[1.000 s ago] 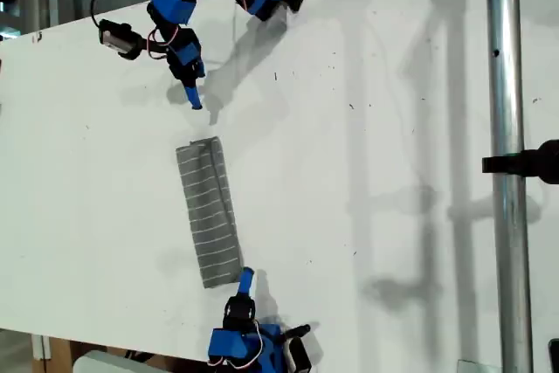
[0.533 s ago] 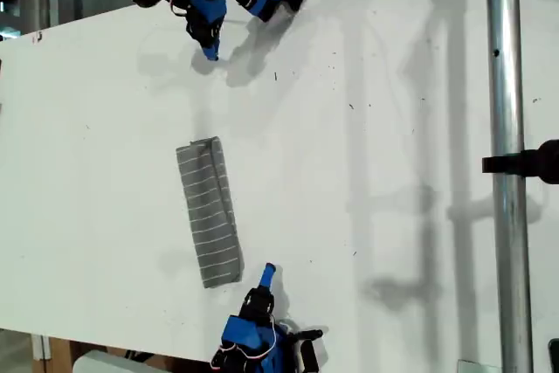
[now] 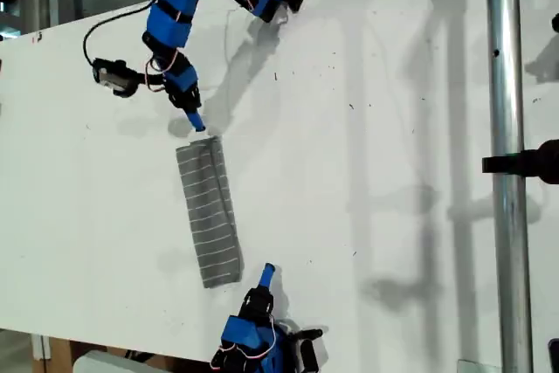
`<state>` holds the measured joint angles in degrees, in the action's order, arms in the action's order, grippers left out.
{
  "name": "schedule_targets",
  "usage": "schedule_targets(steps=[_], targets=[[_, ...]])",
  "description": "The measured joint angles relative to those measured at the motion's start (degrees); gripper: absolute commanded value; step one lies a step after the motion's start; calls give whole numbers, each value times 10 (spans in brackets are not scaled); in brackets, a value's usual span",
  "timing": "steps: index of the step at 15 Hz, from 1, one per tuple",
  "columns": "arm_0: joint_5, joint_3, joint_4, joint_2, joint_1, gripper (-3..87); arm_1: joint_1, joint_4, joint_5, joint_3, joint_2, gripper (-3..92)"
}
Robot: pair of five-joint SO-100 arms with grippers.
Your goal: Grasp corners of a towel and fold twice.
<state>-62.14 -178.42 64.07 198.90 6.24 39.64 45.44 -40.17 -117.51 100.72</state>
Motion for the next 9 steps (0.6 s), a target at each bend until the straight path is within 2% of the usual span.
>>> schedule_targets(steps=[2,6,9], targets=[[-4,0,7,0,0,-28,-7,-43,8,72,-136,294],[-5,0,8,0,0,-28,-26,-149,-11,161,-265,302],[-8,0,11,0,0,-28,-32,-159,-59,251,-362,338]])
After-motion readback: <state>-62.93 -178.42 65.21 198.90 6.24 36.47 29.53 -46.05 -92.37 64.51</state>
